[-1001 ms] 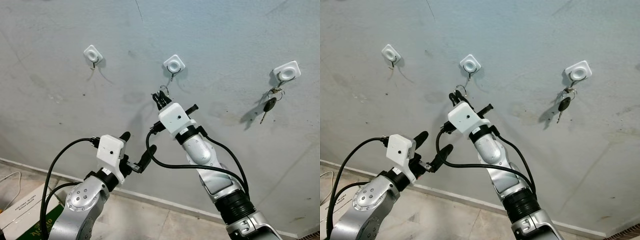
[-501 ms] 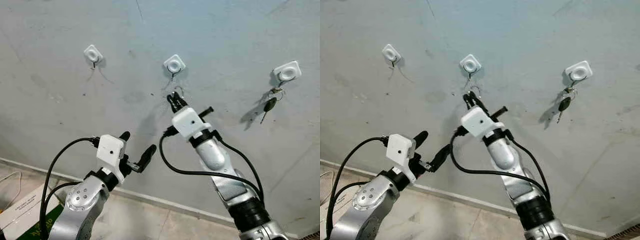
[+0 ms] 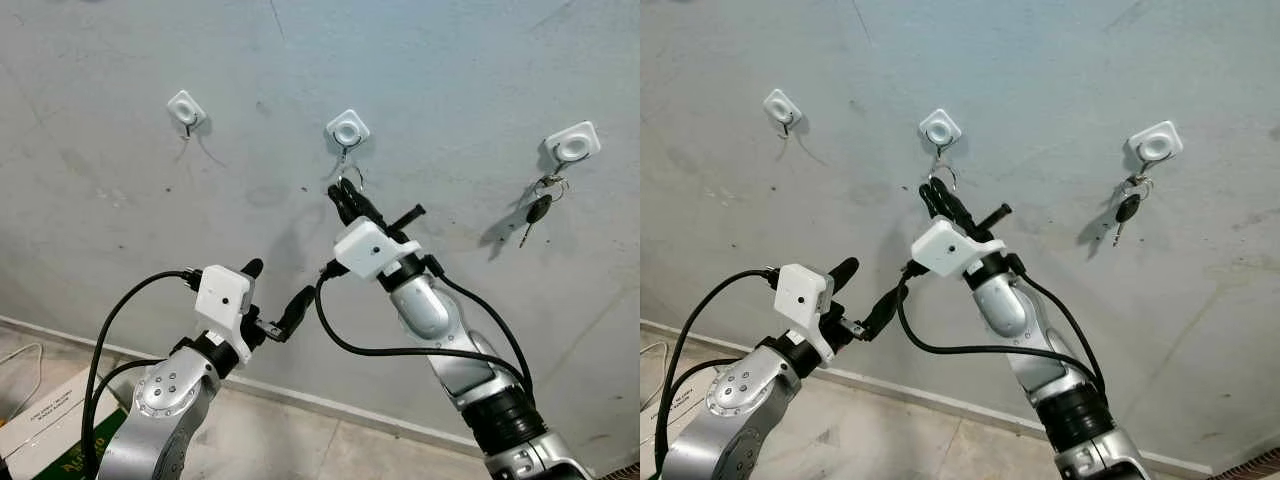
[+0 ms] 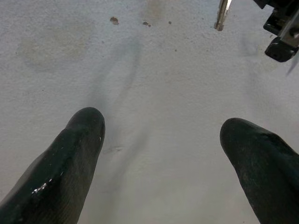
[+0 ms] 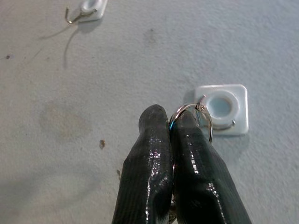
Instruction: Hang keys on a hook
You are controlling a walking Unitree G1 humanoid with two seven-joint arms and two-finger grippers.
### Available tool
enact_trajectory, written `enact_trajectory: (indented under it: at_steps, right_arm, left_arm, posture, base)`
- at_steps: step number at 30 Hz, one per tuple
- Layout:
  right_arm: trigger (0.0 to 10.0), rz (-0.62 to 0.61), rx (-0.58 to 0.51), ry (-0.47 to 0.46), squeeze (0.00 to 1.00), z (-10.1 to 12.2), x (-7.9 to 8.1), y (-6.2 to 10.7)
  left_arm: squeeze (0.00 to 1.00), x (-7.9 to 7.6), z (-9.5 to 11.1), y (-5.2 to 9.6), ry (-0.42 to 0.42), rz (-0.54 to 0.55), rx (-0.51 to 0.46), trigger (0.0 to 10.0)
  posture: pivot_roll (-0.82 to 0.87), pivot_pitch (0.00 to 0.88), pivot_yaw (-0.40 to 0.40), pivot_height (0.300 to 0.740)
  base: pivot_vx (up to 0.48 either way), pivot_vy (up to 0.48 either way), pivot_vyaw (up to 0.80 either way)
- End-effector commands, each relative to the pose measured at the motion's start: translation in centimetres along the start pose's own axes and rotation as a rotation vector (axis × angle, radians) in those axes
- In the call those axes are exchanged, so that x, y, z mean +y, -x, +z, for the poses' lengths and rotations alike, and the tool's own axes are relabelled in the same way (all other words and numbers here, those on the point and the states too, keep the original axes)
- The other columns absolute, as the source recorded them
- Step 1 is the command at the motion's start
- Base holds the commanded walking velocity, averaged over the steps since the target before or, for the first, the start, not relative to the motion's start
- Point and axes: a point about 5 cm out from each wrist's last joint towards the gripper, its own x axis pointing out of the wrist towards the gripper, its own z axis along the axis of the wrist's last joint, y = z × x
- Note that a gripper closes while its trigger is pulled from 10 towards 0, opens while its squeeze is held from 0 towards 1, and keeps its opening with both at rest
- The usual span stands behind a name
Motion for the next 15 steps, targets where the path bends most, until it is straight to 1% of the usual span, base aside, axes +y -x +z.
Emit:
enact_trajectory:
  at_steps: [1,3,9,15]
  right_arm:
    - [10.0,0.009,-0.024,0.017,0.0,0.3,0.2,-0.4]
    - [10.0,0.012,-0.039,0.042,0.0,0.4,0.4,-0.7]
    - [10.0,0.024,-0.045,0.063,0.0,0.0,0.9,-1.1]
    - [10.0,0.014,-0.049,0.09,0.0,-0.1,0.8,-1.5]
  left_arm:
    - [0.0,0.1,0.0,0.1,-0.016,-0.002,0.01,10.0]
    - [0.0,0.1,0.0,0.1,-0.017,0.0,0.009,10.0]
    - [0.0,0.1,0.0,0.0,-0.018,0.001,0.008,10.0]
    - [0.0,0.0,0.1,0.0,-0.018,0.001,0.007,10.0]
  posture:
    - [0.11,0.0,0.048,0.74]
    - [0.12,0.0,0.046,0.74]
    - [0.12,0.0,0.046,0.74]
    - [0.12,0.0,0.046,0.74]
  base:
    - [0.0,0.0,0.0]
    - [0.0,0.0,0.0]
    - [0.0,0.0,0.0]
    - [0.0,0.0,0.0]
